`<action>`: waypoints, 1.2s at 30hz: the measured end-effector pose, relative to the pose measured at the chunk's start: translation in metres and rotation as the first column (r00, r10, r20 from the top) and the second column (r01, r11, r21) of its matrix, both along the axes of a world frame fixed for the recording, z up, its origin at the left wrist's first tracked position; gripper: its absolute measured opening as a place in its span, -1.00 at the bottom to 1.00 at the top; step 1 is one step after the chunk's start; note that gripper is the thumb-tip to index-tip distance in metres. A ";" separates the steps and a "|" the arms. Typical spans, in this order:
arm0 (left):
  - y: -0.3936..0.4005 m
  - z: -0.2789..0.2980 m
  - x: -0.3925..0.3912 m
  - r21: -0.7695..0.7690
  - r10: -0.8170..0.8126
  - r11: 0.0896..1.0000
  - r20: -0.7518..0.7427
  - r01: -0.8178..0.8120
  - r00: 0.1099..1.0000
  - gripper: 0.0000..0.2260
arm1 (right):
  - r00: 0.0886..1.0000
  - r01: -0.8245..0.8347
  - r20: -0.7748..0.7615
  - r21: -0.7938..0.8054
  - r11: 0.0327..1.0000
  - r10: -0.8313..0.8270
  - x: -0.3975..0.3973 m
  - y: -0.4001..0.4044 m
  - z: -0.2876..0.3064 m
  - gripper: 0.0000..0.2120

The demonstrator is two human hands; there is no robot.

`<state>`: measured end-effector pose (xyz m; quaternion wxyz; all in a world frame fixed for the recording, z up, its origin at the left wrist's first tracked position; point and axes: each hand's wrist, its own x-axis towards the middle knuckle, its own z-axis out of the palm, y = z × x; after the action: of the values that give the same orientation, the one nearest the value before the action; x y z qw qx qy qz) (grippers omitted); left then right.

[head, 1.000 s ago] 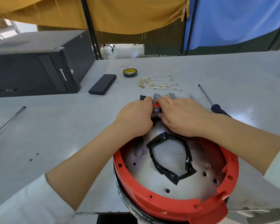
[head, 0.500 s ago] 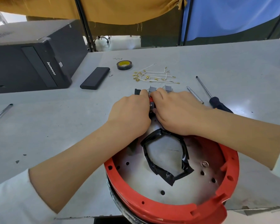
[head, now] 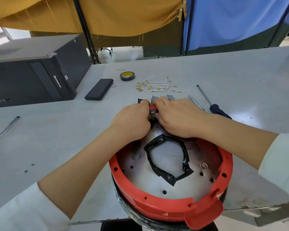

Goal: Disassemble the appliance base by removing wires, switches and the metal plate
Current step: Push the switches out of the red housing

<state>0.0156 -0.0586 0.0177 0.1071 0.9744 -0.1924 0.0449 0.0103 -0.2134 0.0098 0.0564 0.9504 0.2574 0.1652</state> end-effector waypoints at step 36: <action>-0.010 0.005 -0.006 0.080 0.123 0.988 0.113 -0.133 0.986 -0.69 | 0.999 0.048 0.027 -0.098 0.994 -0.045 0.002 0.005 -0.002 -0.74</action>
<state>0.0099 -0.0684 0.0228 0.0509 0.9847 -0.1366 0.0959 0.0127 -0.2088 0.0077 0.1103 0.9501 0.2423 0.1626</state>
